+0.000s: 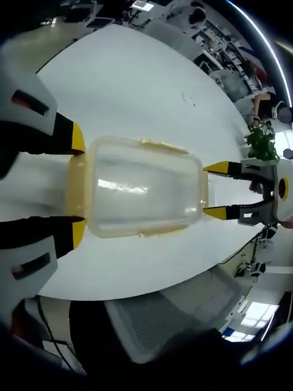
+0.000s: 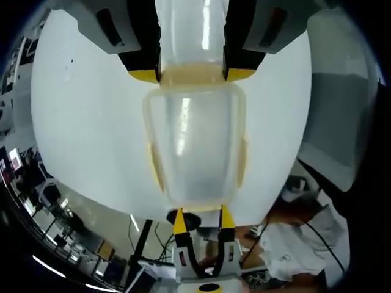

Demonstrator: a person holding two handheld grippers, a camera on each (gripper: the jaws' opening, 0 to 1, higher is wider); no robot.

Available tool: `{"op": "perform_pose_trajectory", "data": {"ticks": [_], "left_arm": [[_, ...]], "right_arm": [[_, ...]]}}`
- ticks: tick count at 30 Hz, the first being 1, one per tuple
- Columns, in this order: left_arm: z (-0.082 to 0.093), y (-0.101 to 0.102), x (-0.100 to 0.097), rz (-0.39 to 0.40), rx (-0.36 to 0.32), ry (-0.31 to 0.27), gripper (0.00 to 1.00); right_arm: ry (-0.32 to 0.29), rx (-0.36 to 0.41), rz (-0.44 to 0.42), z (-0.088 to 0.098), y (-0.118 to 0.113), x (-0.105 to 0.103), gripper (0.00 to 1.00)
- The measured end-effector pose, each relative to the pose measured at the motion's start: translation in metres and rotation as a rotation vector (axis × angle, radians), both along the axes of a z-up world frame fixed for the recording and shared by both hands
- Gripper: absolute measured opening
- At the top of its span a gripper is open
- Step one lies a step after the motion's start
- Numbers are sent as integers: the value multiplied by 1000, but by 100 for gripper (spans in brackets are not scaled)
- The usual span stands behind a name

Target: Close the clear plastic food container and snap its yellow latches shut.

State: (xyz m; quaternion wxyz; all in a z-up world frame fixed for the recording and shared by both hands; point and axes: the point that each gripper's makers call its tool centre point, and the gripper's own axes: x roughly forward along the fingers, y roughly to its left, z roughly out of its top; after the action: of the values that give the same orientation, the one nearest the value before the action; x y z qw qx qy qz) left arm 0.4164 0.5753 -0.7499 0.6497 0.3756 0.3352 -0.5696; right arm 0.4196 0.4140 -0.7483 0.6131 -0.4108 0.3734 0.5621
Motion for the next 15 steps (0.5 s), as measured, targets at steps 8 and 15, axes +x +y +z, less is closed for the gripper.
{"op": "perform_pose_trajectory", "data": {"ticks": [8,15], "left_arm": [[1,-17,-4,7,-4,4,38],[0,-30,-6,4,-4,8,38]], "right_arm": [[5,0,6,3,-18,-3,39],[7,-6,4,0,-31,-5,39]]}}
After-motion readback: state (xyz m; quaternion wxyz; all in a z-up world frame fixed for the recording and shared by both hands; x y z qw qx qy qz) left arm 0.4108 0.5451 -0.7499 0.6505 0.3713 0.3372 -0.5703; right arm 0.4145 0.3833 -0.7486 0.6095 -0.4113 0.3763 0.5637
